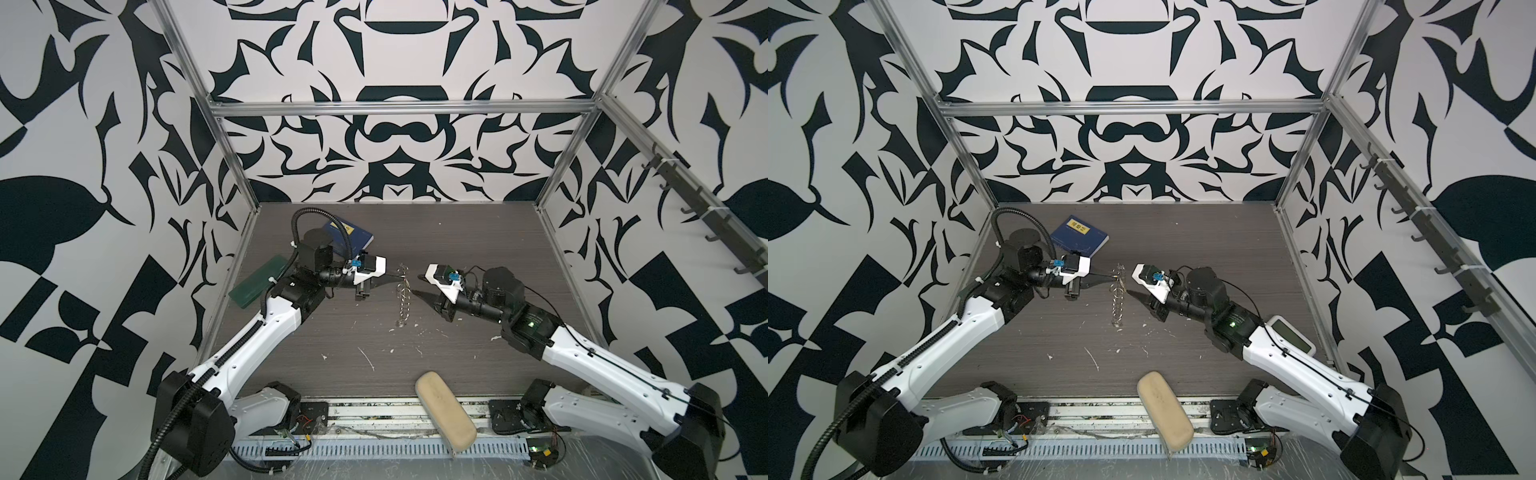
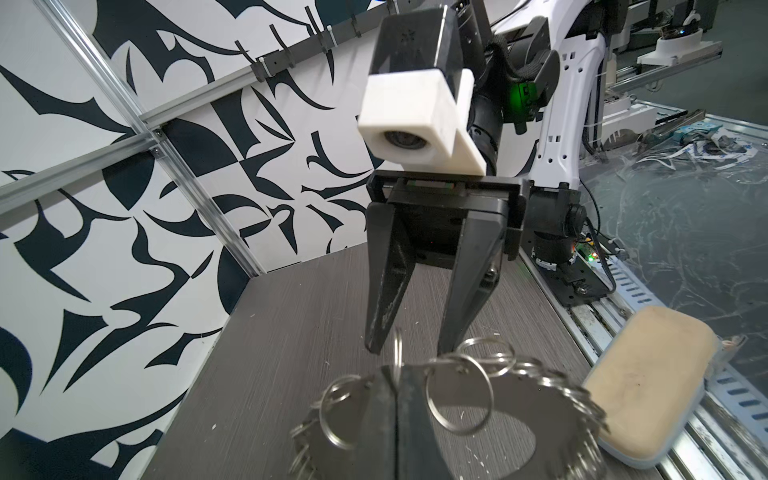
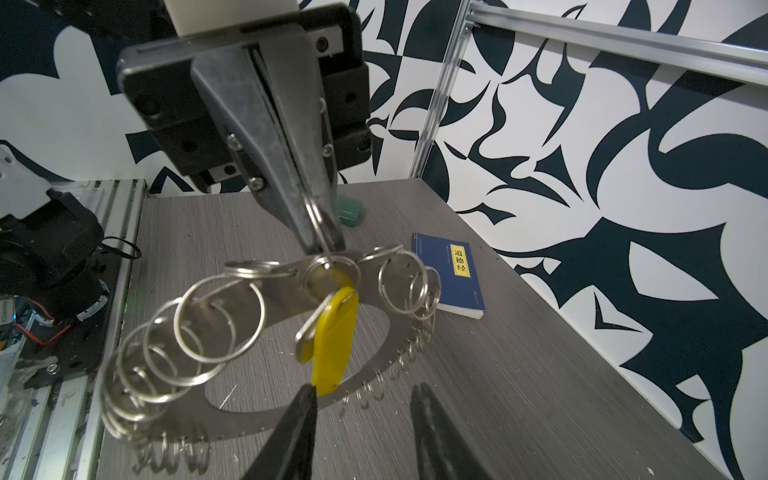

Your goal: Remove the keys from the keyring

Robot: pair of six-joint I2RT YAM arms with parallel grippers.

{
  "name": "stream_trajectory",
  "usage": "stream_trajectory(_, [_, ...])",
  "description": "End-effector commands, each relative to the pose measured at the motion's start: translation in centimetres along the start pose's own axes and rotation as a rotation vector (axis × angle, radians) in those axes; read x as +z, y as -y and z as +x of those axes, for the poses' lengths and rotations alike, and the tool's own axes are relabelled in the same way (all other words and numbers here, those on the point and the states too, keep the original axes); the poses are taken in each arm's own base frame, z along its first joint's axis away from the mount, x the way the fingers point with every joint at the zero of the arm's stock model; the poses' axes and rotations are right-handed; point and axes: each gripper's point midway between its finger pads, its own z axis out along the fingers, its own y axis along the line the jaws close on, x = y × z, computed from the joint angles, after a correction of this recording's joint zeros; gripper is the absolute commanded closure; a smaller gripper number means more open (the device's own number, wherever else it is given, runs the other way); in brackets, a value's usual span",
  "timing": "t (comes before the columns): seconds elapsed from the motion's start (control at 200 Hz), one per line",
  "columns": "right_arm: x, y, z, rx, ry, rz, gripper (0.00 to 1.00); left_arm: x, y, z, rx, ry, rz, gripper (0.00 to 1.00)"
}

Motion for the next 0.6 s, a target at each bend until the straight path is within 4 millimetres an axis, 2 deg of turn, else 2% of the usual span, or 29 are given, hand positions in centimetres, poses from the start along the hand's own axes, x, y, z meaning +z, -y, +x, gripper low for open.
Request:
stream_trajectory(0.0, [0.2,0.0,-3.0,-0.011,0.103,-0.014,0.59,-0.5,-0.1,-2.1,0.051,0.042,-0.004,1.00])
stream_trajectory(0.4, [1.6,0.5,-4.4,-0.031,0.138,-0.018,0.60,-0.6,-0.2,-2.0,0.041,0.039,-0.022,1.00])
stream_trajectory(0.595, [1.8,0.6,-5.0,-0.032,0.155,-0.019,0.69,-0.5,-0.2,-1.9,0.034,0.040,-0.025,1.00])
